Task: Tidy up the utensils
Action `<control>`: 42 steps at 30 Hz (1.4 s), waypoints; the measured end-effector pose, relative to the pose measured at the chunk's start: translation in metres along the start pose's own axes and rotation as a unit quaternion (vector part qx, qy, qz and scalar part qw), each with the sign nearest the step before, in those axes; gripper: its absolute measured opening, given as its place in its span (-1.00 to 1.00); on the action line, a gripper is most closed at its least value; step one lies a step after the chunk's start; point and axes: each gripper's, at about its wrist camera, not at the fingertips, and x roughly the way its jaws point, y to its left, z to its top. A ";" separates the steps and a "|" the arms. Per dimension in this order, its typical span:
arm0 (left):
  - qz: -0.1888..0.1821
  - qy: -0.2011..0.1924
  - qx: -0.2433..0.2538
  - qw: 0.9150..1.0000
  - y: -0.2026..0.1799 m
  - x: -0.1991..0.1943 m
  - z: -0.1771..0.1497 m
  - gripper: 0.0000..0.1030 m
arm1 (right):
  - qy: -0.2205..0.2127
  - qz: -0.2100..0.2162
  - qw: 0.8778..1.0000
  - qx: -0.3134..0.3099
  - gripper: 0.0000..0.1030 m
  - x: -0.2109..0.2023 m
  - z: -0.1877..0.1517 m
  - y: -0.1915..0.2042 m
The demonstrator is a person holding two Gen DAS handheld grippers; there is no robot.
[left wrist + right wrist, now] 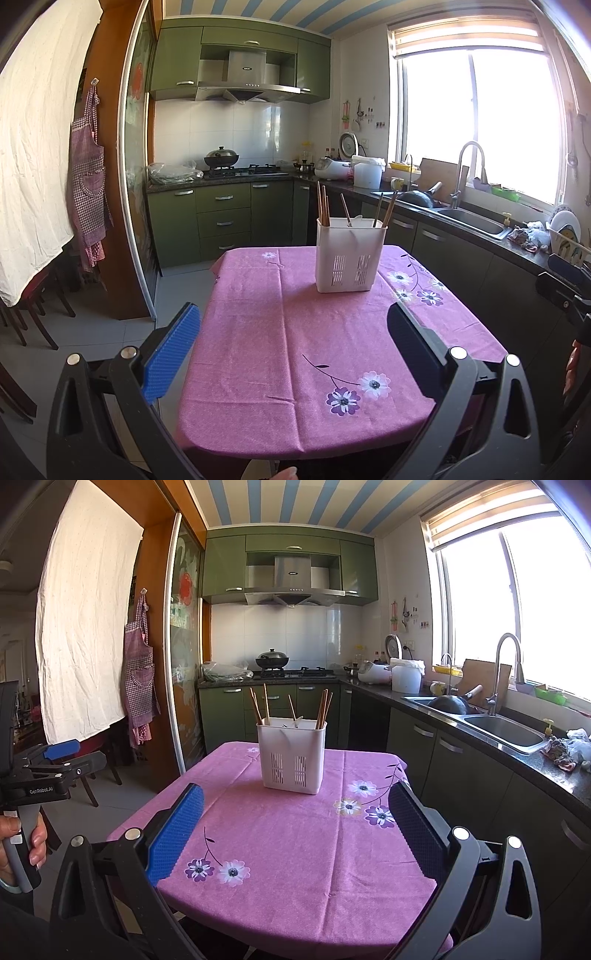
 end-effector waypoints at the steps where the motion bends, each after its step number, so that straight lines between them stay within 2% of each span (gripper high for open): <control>1: 0.000 0.000 0.000 1.000 0.000 0.000 0.000 0.87 | 0.000 0.000 1.000 0.000 0.91 0.000 0.000 0.000; 35: -0.006 0.012 0.002 1.000 0.000 0.003 -0.002 0.87 | 0.007 0.000 1.000 0.004 0.91 0.003 -0.003 0.006; 42: 0.006 0.017 0.007 1.000 -0.002 0.006 0.000 0.87 | 0.010 0.000 1.000 0.004 0.91 0.006 -0.004 0.006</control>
